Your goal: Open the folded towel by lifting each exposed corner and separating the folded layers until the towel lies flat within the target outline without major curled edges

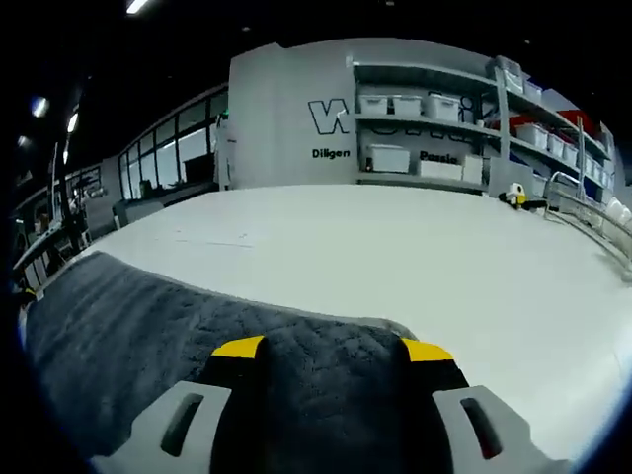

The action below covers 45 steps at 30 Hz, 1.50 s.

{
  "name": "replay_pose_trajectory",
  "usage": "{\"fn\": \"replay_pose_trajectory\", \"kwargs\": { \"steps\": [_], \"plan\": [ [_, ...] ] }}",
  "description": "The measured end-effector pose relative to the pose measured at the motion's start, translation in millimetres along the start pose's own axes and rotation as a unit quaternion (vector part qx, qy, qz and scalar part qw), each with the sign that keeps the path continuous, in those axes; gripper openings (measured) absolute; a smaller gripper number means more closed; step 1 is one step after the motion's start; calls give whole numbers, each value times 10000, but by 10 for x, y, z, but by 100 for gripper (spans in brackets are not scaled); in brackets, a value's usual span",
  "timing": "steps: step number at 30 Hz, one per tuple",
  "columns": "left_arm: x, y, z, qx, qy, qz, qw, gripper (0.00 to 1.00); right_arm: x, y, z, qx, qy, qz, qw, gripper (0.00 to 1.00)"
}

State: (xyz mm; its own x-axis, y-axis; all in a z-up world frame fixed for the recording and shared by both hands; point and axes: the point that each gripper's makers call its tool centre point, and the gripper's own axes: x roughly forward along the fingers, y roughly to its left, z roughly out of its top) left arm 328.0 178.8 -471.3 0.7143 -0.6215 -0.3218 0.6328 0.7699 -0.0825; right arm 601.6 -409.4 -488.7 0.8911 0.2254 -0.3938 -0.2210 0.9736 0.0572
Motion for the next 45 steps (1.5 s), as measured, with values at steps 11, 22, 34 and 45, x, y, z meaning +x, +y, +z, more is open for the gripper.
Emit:
{"fn": "replay_pose_trajectory", "kwargs": {
  "steps": [11, 22, 34, 45],
  "plan": [
    [-27, -51, 93, 80, -98, -34, 9999, 99, -454, -80, 61, -103, -230, 76, 9997, 65],
    [-64, -13, 107, 63, -175, 55, 9998, 99, -1176, 187, -105, -1048, -81, 546, 9930, 88],
    [-182, 16, 22, -21, -187, 246, 9995, 99, -1852, 392, -463, -1254, -71, 554, 9905, 93],
    [-379, 31, 42, -18, -275, 377, 9989, 99, -2479, 500, -761, -1296, -154, 685, 9891, 99]
  ]
}}
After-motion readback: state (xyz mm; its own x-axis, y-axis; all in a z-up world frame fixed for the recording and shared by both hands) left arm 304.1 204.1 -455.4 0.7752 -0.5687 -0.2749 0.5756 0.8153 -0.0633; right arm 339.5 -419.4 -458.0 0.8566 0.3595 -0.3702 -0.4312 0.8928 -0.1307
